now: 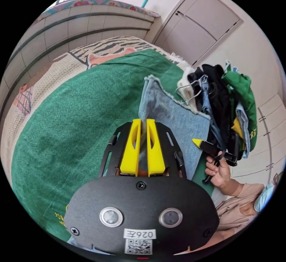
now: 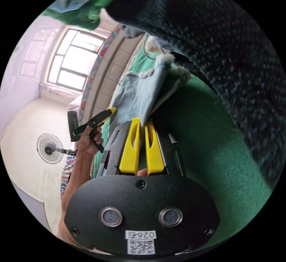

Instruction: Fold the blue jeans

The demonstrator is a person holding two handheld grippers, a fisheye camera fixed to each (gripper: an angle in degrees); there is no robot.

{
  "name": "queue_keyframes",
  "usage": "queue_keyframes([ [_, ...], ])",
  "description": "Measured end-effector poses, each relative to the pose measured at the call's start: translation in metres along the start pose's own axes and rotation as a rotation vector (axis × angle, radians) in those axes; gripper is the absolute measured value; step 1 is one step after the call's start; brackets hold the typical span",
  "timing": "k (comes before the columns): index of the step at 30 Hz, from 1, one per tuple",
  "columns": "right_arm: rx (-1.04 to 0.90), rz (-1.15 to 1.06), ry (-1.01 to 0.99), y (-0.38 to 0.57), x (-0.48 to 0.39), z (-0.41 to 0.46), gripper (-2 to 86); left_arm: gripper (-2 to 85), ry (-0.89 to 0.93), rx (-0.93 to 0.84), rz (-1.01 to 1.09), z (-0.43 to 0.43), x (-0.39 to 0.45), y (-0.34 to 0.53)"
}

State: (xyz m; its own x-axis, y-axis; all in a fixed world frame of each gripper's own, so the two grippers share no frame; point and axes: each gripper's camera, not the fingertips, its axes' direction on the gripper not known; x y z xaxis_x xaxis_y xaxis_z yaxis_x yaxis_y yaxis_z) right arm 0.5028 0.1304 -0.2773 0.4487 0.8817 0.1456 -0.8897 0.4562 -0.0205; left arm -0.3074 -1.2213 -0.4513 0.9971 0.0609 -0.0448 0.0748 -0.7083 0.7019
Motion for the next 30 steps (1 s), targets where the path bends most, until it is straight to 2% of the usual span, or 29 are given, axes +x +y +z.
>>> queue_keyframes([
  [5,0.128,-0.198,-0.130,-0.001,-0.066,-0.032,-1.5,2.4,0.052,0.141,0.055,-0.064,0.000,0.072],
  [11,0.141,-0.633,-0.288,0.030,-0.195,-0.051,-1.1,4.1,0.057,0.325,0.055,-0.165,-0.039,0.233],
  [14,-0.006,-0.924,-0.340,0.078,-0.265,-0.027,0.4,5.3,0.065,0.431,-0.084,-0.193,-0.089,0.353],
  [16,-0.288,-1.232,-0.328,0.123,-0.316,0.019,3.6,3.8,0.048,0.512,-0.293,-0.209,-0.144,0.460],
  [18,-0.522,-1.396,-0.270,0.150,-0.338,0.054,5.7,2.8,0.080,0.592,-0.451,-0.223,-0.183,0.544],
  [19,-0.631,-1.428,-0.237,0.157,-0.344,0.068,6.2,1.9,0.113,0.639,-0.528,-0.232,-0.203,0.597],
  [21,-0.690,-1.441,-0.230,0.152,-0.350,0.072,5.7,0.0,0.117,0.709,-0.606,-0.248,-0.217,0.664],
  [24,-0.599,-1.387,-0.229,0.107,-0.358,0.053,4.1,-0.7,0.000,0.707,-0.634,-0.265,-0.205,0.726],
  [27,-0.509,-1.238,-0.177,0.044,-0.351,0.038,1.6,-0.9,-0.111,0.599,-0.512,-0.248,-0.157,0.720],
  [30,-0.487,-1.079,-0.032,-0.011,-0.331,0.038,0.2,-1.0,-0.153,0.473,-0.328,-0.183,-0.101,0.683],
])
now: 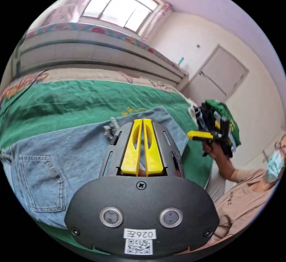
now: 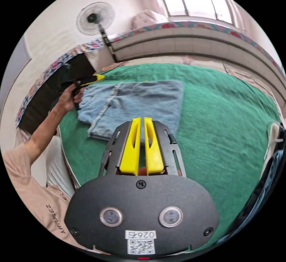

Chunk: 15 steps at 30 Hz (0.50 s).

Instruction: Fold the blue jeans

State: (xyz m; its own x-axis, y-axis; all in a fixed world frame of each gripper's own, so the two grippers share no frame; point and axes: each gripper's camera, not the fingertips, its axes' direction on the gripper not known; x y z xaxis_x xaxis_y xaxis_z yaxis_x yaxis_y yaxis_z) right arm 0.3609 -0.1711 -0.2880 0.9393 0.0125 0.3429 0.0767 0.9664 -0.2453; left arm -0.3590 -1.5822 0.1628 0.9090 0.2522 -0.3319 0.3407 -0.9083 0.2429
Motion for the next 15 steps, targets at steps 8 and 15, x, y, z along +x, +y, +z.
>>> queue_keyframes([
  [8,-0.093,0.248,0.067,0.011,0.108,-0.038,5.4,-0.9,-0.231,-0.538,0.080,0.202,0.037,0.033],
  [15,-0.030,0.391,-0.162,0.031,0.173,-0.053,9.4,4.1,-0.050,-0.315,0.093,0.257,0.117,0.030],
])
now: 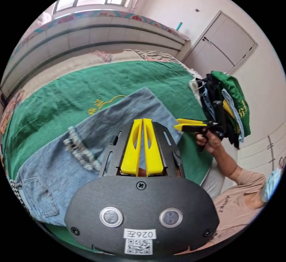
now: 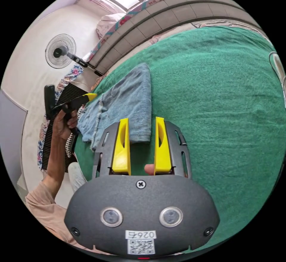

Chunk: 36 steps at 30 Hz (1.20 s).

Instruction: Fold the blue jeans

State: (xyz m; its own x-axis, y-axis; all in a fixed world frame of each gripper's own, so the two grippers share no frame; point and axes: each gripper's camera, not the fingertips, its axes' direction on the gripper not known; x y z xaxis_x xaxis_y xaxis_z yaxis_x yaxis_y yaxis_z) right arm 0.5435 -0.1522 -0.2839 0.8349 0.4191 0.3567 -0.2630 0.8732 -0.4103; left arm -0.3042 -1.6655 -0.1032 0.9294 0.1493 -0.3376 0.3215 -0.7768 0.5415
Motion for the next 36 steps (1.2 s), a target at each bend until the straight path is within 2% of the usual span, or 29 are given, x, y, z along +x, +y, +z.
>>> queue_keyframes([
  [1,0.020,-0.010,-0.034,0.001,0.003,-0.003,10.1,9.9,0.060,-0.044,-0.011,0.032,0.007,-0.016],
  [2,0.018,-0.017,-0.055,0.001,0.004,-0.004,9.2,11.6,0.084,-0.069,-0.019,0.049,0.009,-0.024],
  [4,0.030,-0.041,0.009,0.005,0.002,-0.015,5.3,18.5,0.130,-0.170,-0.045,0.118,0.020,-0.054],
  [8,0.089,-0.130,0.014,0.011,-0.010,-0.050,1.1,25.8,0.106,-0.261,-0.104,0.203,0.037,-0.083],
  [10,0.110,-0.265,0.106,0.017,-0.038,-0.066,0.3,26.9,0.082,-0.307,-0.117,0.240,0.053,-0.097],
  [12,0.117,-0.400,0.206,0.027,-0.066,-0.070,0.2,24.1,0.008,-0.361,-0.107,0.263,0.065,-0.109],
  [13,0.125,-0.482,0.259,0.036,-0.083,-0.072,0.1,18.5,-0.087,-0.415,-0.088,0.278,0.073,-0.117],
  [15,0.150,-0.571,0.316,0.051,-0.102,-0.078,0.2,14.0,-0.278,-0.495,-0.036,0.303,0.086,-0.126],
  [17,0.149,-0.622,0.370,0.060,-0.108,-0.085,0.4,10.3,-0.347,-0.555,0.027,0.328,0.099,-0.133],
  [20,0.154,-0.560,0.335,0.059,-0.085,-0.109,4.0,5.6,-0.452,-0.561,0.071,0.348,0.111,-0.148],
  [23,0.112,-0.458,0.177,0.052,-0.051,-0.137,18.4,5.1,-0.454,-0.528,0.029,0.349,0.106,-0.169],
  [25,0.069,-0.411,0.123,0.052,-0.033,-0.142,20.2,4.8,-0.436,-0.506,0.001,0.346,0.104,-0.189],
  [27,0.093,-0.402,0.135,0.055,-0.024,-0.146,16.9,4.5,-0.442,-0.502,-0.001,0.346,0.109,-0.204],
  [30,0.137,-0.394,0.182,0.055,-0.005,-0.160,2.6,4.2,-0.468,-0.519,0.039,0.354,0.126,-0.234],
  [33,0.127,-0.353,0.154,0.047,0.027,-0.195,0.5,4.3,-0.468,-0.507,0.073,0.350,0.143,-0.276],
  [36,0.184,-0.301,0.106,0.049,0.063,-0.261,-0.1,4.6,-0.338,-0.447,0.109,0.329,0.167,-0.327],
])
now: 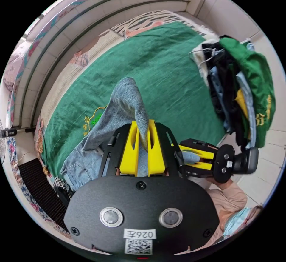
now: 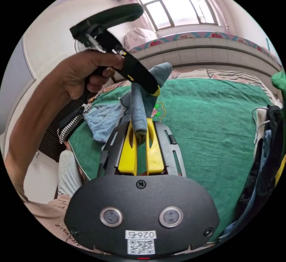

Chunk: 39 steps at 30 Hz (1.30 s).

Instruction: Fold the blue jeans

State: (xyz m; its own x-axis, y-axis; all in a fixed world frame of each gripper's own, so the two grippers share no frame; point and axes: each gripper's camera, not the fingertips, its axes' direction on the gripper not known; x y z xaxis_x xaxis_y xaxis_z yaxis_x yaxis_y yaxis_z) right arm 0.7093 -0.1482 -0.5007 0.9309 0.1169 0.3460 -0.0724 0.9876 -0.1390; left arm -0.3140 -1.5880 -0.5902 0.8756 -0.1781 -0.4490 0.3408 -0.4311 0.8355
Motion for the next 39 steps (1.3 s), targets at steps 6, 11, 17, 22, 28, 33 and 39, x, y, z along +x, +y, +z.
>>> queue_keyframes([
  [6,0.216,0.071,0.064,0.030,0.047,-0.147,-0.4,5.0,0.169,0.149,0.274,-0.106,0.051,-0.070],
  [11,0.350,0.060,0.106,0.044,0.026,-0.194,-0.2,4.7,0.209,0.189,0.431,-0.164,0.031,-0.089],
  [17,0.366,-0.022,0.021,0.005,-0.024,-0.135,1.3,4.4,0.336,0.238,0.361,-0.200,-0.160,-0.063],
  [22,0.158,-0.155,-0.251,-0.060,-0.069,-0.008,3.2,2.8,0.362,0.220,0.191,-0.194,-0.408,-0.009],
  [28,-0.199,-0.163,-0.056,-0.097,-0.066,0.106,-0.5,2.2,0.433,0.116,-0.075,-0.118,-0.670,0.061],
  [33,-0.423,-0.200,0.018,-0.119,-0.074,0.182,-0.9,2.9,0.781,0.289,-0.208,-0.116,-0.807,0.123],
  [39,-0.469,-0.163,-0.002,-0.132,-0.091,0.214,-0.9,-0.6,0.563,0.702,-0.306,-0.290,-0.874,0.253],
])
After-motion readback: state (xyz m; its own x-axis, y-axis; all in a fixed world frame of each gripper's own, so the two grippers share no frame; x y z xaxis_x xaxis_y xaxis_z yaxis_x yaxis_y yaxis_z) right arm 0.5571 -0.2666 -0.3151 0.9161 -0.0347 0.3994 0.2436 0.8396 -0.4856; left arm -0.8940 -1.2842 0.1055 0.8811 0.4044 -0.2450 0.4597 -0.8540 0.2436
